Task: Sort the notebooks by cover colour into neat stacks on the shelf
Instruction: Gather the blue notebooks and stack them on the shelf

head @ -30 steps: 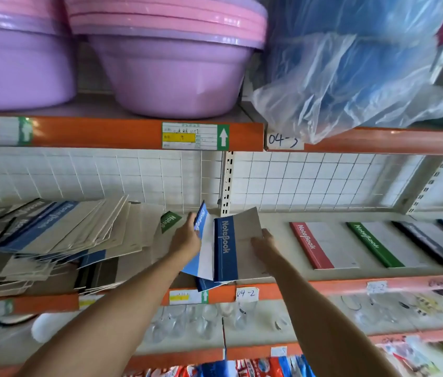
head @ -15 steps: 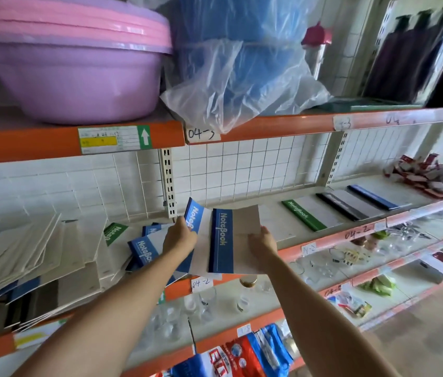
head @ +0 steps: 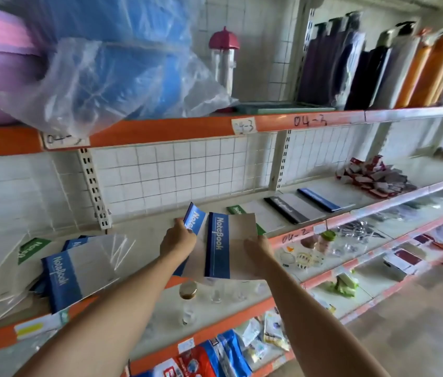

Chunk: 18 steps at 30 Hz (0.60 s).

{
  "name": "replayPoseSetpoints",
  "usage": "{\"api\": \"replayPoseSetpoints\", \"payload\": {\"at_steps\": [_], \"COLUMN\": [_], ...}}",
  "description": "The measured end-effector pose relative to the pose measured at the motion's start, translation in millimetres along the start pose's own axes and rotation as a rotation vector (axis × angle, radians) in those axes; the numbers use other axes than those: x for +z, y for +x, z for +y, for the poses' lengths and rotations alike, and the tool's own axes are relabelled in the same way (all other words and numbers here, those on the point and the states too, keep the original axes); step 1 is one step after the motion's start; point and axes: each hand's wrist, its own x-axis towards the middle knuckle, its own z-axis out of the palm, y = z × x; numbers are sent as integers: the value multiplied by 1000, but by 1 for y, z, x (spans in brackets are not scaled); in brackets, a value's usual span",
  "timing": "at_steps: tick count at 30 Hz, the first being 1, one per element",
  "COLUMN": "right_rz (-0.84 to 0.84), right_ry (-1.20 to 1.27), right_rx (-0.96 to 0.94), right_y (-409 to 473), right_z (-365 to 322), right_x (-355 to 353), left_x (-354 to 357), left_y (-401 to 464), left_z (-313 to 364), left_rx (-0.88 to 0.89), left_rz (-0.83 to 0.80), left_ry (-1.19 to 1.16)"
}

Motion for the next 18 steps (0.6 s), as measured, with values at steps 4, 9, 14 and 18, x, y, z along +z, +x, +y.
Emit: {"api": "replayPoseSetpoints", "payload": {"at_steps": [4, 9, 14, 18], "right_rz": [-53, -106, -82, 6], "right_ry": [136, 152, 112, 26], "right_rx": [40, 77, 78, 71], "right_y": [21, 53, 64, 86], "right_z": [22, 47, 63, 76], "right_x": [-51, -105, -141, -160], "left_x": [41, 83, 112, 141], "left_y": [-8, -14, -19, -13], "left_z": [45, 88, 122, 151], "left_rx": [24, 45, 52, 87], "left_rz": [15, -12, -28, -65], "left_ry": [7, -1, 20, 20]}}
